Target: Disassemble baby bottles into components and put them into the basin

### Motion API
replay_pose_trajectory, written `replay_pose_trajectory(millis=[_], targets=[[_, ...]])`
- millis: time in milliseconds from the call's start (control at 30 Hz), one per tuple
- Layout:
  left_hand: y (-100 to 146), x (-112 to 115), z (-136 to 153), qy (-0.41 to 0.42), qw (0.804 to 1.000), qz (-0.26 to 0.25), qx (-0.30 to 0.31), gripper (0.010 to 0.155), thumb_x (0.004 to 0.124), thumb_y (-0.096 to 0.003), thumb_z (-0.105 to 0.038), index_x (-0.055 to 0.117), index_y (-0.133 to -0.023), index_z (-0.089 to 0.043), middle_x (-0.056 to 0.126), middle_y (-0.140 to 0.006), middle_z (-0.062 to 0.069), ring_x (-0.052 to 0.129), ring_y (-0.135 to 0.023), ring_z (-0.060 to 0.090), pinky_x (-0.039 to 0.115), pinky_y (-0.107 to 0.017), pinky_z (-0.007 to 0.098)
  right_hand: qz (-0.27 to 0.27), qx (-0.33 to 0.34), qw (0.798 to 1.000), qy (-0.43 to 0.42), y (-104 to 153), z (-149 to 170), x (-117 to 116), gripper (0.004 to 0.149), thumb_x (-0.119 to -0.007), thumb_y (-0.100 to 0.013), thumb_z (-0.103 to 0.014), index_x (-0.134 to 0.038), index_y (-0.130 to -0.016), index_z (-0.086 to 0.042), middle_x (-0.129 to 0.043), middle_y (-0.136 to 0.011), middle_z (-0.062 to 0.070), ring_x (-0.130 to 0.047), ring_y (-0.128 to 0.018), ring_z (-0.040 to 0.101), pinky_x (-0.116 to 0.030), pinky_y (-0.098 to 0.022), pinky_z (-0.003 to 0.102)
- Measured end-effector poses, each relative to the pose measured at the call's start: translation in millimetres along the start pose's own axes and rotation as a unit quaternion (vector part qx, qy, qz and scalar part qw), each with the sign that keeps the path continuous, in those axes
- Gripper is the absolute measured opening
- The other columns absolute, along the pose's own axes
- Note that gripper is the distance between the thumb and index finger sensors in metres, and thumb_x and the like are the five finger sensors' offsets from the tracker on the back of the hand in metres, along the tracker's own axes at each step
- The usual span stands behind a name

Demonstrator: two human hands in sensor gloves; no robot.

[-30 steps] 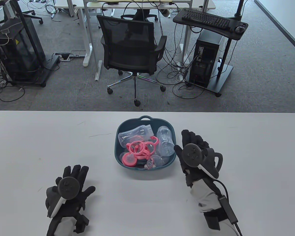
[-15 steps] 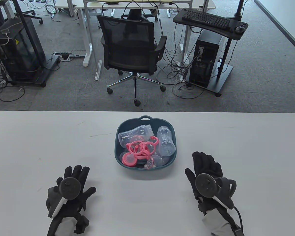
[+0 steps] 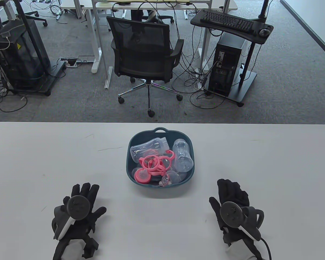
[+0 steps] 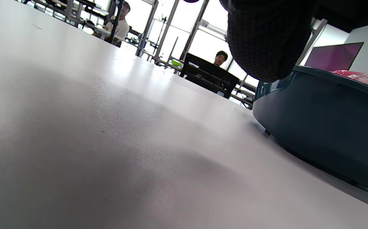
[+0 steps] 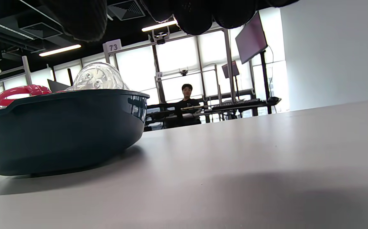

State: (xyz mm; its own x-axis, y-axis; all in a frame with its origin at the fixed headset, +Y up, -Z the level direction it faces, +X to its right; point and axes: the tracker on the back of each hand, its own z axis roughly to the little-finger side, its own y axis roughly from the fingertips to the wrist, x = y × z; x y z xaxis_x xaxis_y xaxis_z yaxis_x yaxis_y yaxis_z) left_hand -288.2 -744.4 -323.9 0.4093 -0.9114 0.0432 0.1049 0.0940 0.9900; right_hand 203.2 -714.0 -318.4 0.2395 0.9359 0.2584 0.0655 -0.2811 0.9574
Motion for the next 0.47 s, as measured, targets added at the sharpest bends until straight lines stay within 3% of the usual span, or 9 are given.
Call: replay_pose_trajectory(millis=[467], targets=[[0.4,-0.3,-2.2,-0.005,1.0,-0.003,0.0,0.083,0.084,-0.0434,-0.051,0.03,-0.107,-0.051,0.015,-0.117,-0.018,0.004,-0.116,0.018,0.007,-0.078,0.054,0.003,-0.01,1.0,-0.025,6.1,10.9,2.2,0.07,-0.07,-0.058,-0.047,-0.041,-0.112,-0.014,-0.051,-0.115,0.016,-0.048,-0.103,0.046,-0.045,-0.068,0.068]])
